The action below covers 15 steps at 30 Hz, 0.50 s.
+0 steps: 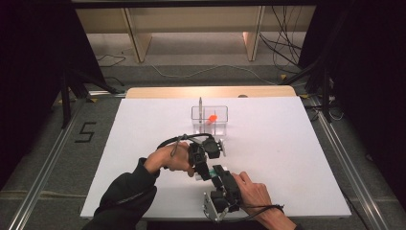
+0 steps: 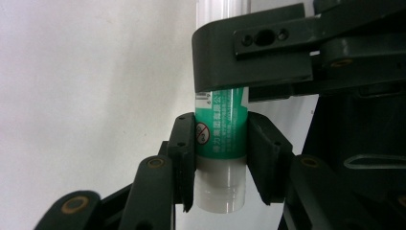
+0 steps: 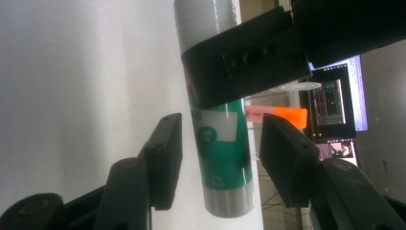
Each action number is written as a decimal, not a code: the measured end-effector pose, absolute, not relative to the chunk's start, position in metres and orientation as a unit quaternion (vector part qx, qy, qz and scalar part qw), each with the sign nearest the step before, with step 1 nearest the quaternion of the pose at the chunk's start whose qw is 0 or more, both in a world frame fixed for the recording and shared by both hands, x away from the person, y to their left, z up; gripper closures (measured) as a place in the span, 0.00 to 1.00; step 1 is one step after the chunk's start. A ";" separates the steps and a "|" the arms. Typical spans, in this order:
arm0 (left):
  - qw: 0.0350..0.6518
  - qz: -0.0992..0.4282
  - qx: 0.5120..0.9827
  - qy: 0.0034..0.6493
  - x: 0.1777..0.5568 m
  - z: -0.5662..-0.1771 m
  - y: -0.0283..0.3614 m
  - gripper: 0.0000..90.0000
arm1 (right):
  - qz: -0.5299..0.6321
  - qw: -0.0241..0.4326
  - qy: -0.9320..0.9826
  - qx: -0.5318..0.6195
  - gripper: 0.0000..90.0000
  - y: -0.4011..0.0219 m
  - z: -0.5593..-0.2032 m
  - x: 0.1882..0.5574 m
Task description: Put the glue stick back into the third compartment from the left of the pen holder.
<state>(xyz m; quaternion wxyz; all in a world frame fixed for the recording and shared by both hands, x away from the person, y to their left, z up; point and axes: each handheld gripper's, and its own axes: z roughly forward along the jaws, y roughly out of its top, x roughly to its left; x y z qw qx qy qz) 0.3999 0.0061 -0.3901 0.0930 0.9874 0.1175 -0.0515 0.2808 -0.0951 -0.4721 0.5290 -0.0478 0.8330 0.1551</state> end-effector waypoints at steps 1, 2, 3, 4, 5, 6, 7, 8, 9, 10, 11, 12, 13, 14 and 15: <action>0.093 -0.052 0.987 0.119 0.400 -0.390 0.006 0.72 | 0.153 0.530 0.832 -0.053 0.58 -0.095 -0.472 0.281; 0.092 -0.052 0.987 0.119 0.400 -0.391 0.006 0.72 | 0.152 0.534 0.830 -0.055 0.59 -0.094 -0.473 0.281; 0.092 -0.055 0.987 0.119 0.400 -0.391 0.006 0.72 | 0.149 0.534 0.831 -0.054 0.60 -0.094 -0.473 0.281; 0.090 -0.050 0.988 0.115 0.401 -0.391 0.006 0.72 | 0.150 0.532 0.832 -0.051 0.60 -0.094 -0.474 0.280; 0.090 -0.054 0.987 0.117 0.400 -0.391 0.006 0.72 | 0.150 0.532 0.831 -0.053 0.61 -0.093 -0.474 0.280; 0.090 -0.054 0.988 0.117 0.400 -0.391 0.005 0.72 | 0.148 0.535 0.830 -0.052 0.61 -0.093 -0.475 0.280; 0.089 -0.053 0.988 0.115 0.401 -0.391 0.005 0.72 | 0.146 0.537 0.829 -0.057 0.62 -0.093 -0.474 0.281; 0.089 -0.053 0.988 0.114 0.401 -0.391 0.005 0.72 | 0.147 0.536 0.829 -0.055 0.63 -0.093 -0.475 0.280; 0.088 -0.054 0.988 0.116 0.401 -0.391 0.005 0.72 | 0.147 0.536 0.830 -0.054 0.63 -0.092 -0.475 0.280; 0.090 -0.056 0.987 0.122 0.400 -0.391 0.005 0.72 | 0.145 0.537 0.829 -0.061 0.64 -0.092 -0.475 0.281; 0.089 -0.055 0.987 0.121 0.400 -0.391 0.005 0.72 | 0.146 0.539 0.828 -0.057 0.64 -0.092 -0.476 0.281; 0.087 -0.057 0.988 0.117 0.401 -0.391 0.005 0.72 | 0.145 0.541 0.827 -0.056 0.65 -0.092 -0.476 0.280; 0.087 -0.056 0.988 0.114 0.401 -0.391 0.005 0.72 | 0.145 0.541 0.827 -0.056 0.66 -0.092 -0.476 0.280; 0.087 -0.058 0.988 0.117 0.401 -0.391 0.005 0.72 | 0.144 0.540 0.827 -0.057 0.66 -0.092 -0.476 0.280; 0.088 -0.055 0.987 0.121 0.401 -0.391 0.005 0.72 | 0.145 0.542 0.825 -0.059 0.67 -0.092 -0.477 0.281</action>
